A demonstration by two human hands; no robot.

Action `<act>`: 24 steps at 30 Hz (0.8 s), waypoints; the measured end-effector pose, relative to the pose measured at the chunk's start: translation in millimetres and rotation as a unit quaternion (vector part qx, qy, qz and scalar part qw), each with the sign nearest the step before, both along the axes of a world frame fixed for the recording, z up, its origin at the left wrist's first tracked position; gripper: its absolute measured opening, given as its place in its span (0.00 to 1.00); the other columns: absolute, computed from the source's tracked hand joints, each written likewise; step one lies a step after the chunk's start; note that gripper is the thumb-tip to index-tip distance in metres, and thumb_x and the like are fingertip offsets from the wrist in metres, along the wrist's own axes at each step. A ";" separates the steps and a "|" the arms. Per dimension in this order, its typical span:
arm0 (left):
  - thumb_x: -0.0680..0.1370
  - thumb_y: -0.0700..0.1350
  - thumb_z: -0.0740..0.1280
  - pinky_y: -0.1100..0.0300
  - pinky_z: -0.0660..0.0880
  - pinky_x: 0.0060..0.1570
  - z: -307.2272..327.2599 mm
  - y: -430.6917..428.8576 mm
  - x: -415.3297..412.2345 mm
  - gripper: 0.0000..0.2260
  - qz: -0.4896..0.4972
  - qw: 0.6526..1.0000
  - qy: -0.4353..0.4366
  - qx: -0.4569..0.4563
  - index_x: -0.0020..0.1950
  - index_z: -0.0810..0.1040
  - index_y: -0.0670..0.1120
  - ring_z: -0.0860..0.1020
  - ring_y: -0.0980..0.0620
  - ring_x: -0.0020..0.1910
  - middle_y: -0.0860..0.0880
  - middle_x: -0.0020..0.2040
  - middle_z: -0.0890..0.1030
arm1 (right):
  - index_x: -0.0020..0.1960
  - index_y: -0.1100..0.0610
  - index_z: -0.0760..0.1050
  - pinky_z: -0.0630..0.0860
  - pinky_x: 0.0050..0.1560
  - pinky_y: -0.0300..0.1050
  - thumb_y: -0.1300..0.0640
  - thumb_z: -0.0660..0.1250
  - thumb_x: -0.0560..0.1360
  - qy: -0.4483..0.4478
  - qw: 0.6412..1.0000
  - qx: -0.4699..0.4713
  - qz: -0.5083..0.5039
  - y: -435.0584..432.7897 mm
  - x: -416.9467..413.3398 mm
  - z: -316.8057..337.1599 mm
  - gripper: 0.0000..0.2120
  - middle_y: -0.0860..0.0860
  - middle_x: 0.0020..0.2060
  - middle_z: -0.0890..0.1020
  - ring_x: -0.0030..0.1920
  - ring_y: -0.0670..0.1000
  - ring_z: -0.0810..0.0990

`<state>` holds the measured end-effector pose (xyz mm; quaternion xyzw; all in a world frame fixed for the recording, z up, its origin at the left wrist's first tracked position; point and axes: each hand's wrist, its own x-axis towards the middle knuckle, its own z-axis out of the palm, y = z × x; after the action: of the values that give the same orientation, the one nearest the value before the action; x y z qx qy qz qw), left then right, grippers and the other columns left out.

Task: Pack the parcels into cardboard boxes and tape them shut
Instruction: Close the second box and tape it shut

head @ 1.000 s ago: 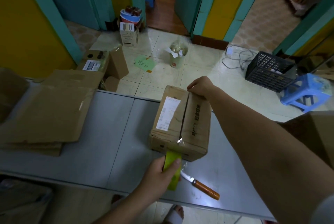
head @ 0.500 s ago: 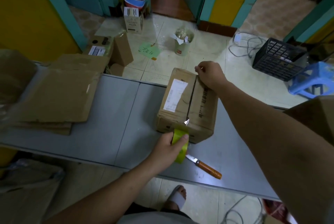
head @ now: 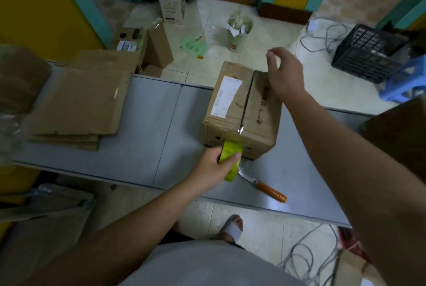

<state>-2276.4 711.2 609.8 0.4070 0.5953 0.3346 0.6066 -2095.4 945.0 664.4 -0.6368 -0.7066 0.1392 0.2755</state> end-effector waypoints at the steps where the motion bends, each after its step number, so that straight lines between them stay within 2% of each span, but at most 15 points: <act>1: 0.83 0.45 0.70 0.64 0.77 0.35 2.3 0.8 -1.1 0.09 -0.010 1.000 0.007 0.003 0.45 0.82 0.44 0.80 0.58 0.34 0.49 0.36 0.83 | 0.61 0.53 0.79 0.71 0.64 0.46 0.46 0.58 0.84 0.044 0.998 0.041 -0.006 -19.1 7.2 1.3 0.15 0.50 0.59 0.82 0.61 0.50 0.77; 3: 0.84 0.43 0.69 0.66 0.75 0.34 5.0 2.8 -4.1 0.09 -0.028 0.999 0.015 0.006 0.44 0.82 0.45 0.79 0.61 0.32 0.54 0.34 0.81 | 0.56 0.53 0.79 0.73 0.55 0.40 0.51 0.61 0.84 0.127 0.987 0.085 -0.049 -67.4 26.5 -8.5 0.09 0.51 0.53 0.80 0.55 0.48 0.77; 4: 0.84 0.44 0.69 0.66 0.75 0.34 4.7 4.0 -5.0 0.09 -0.034 0.999 0.017 0.006 0.45 0.82 0.43 0.78 0.61 0.32 0.54 0.34 0.80 | 0.51 0.53 0.77 0.76 0.51 0.43 0.52 0.61 0.84 0.163 0.980 0.071 -0.094 -95.4 38.1 -20.9 0.08 0.52 0.49 0.81 0.50 0.49 0.78; 6: 0.84 0.45 0.69 0.63 0.76 0.37 3.0 4.6 -7.7 0.11 -0.033 0.999 0.012 0.001 0.49 0.83 0.38 0.78 0.58 0.35 0.51 0.37 0.80 | 0.46 0.54 0.77 0.79 0.49 0.55 0.48 0.59 0.85 0.204 0.964 -0.046 -0.166 -150.4 56.9 -58.7 0.15 0.52 0.42 0.82 0.45 0.54 0.81; 7: 0.84 0.46 0.69 0.61 0.77 0.38 3.0 4.0 -8.1 0.12 -0.025 1.000 0.009 -0.004 0.51 0.83 0.37 0.78 0.57 0.36 0.49 0.38 0.80 | 0.45 0.54 0.78 0.79 0.48 0.56 0.42 0.58 0.84 0.193 0.960 -0.128 -0.159 -177.4 63.8 -78.0 0.19 0.50 0.40 0.82 0.44 0.55 0.82; 9: 0.84 0.45 0.70 0.61 0.77 0.40 3.6 3.6 -8.2 0.08 0.001 1.000 -0.001 -0.011 0.52 0.84 0.40 0.80 0.56 0.39 0.48 0.43 0.84 | 0.43 0.50 0.78 0.78 0.44 0.51 0.27 0.60 0.77 0.088 0.959 -0.264 -0.050 -220.5 71.4 -111.0 0.27 0.46 0.38 0.81 0.42 0.53 0.82; 10: 0.83 0.43 0.70 0.61 0.79 0.42 2.8 3.9 -8.8 0.05 0.012 1.000 -0.013 -0.016 0.53 0.84 0.42 0.82 0.55 0.42 0.48 0.46 0.86 | 0.42 0.48 0.78 0.77 0.42 0.49 0.22 0.63 0.71 0.017 0.955 -0.294 0.014 -235.6 71.0 -122.7 0.28 0.45 0.38 0.80 0.41 0.50 0.80; 11: 0.83 0.42 0.70 0.61 0.80 0.44 2.6 4.2 -10.3 0.04 0.020 0.999 -0.025 -0.023 0.55 0.83 0.43 0.83 0.54 0.44 0.47 0.49 0.87 | 0.42 0.46 0.77 0.77 0.41 0.48 0.22 0.67 0.67 -0.047 0.951 -0.300 0.058 -244.7 70.0 -133.8 0.27 0.44 0.39 0.79 0.42 0.48 0.79; 13: 0.81 0.39 0.72 0.57 0.82 0.47 2.6 5.1 -12.5 0.10 0.033 0.998 -0.036 -0.032 0.62 0.80 0.42 0.86 0.51 0.48 0.44 0.54 0.87 | 0.43 0.44 0.76 0.76 0.44 0.47 0.29 0.74 0.64 -0.108 0.949 -0.283 0.085 -249.4 65.8 -143.8 0.21 0.42 0.41 0.78 0.45 0.49 0.78; 15: 0.79 0.38 0.74 0.53 0.83 0.47 1.9 4.9 -13.6 0.19 0.050 0.998 -0.032 -0.034 0.68 0.73 0.42 0.86 0.48 0.49 0.42 0.55 0.87 | 0.45 0.42 0.79 0.76 0.47 0.47 0.37 0.76 0.66 -0.114 0.952 -0.275 0.067 -246.3 64.2 -144.9 0.14 0.42 0.42 0.79 0.47 0.51 0.80; 18: 0.78 0.35 0.75 0.50 0.84 0.46 3.1 3.8 -13.5 0.26 0.064 0.997 -0.037 -0.012 0.67 0.63 0.48 0.87 0.47 0.45 0.41 0.51 0.88 | 0.51 0.42 0.81 0.78 0.51 0.48 0.45 0.77 0.73 -0.038 0.957 -0.285 0.048 -249.1 76.7 -129.7 0.08 0.45 0.47 0.81 0.48 0.50 0.81; 21: 0.76 0.34 0.76 0.53 0.82 0.42 5.7 3.4 -16.9 0.33 0.052 0.998 -0.031 0.021 0.68 0.59 0.54 0.85 0.46 0.41 0.42 0.47 0.88 | 0.52 0.38 0.80 0.80 0.56 0.44 0.49 0.76 0.75 0.095 0.961 -0.256 0.045 -263.4 103.8 -97.6 0.10 0.42 0.50 0.81 0.50 0.45 0.82; 24: 0.74 0.32 0.77 0.56 0.81 0.42 13.2 0.6 -22.3 0.38 0.041 0.998 -0.031 0.039 0.70 0.58 0.58 0.86 0.48 0.40 0.43 0.45 0.88 | 0.56 0.42 0.81 0.78 0.55 0.35 0.49 0.73 0.76 0.114 0.965 -0.226 0.072 -276.7 114.7 -56.7 0.10 0.40 0.51 0.81 0.53 0.44 0.81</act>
<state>-2298.7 711.8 622.9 0.3951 0.5785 0.3948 0.5944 -1980.8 668.3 607.8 -0.6095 -0.6648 0.3868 0.1921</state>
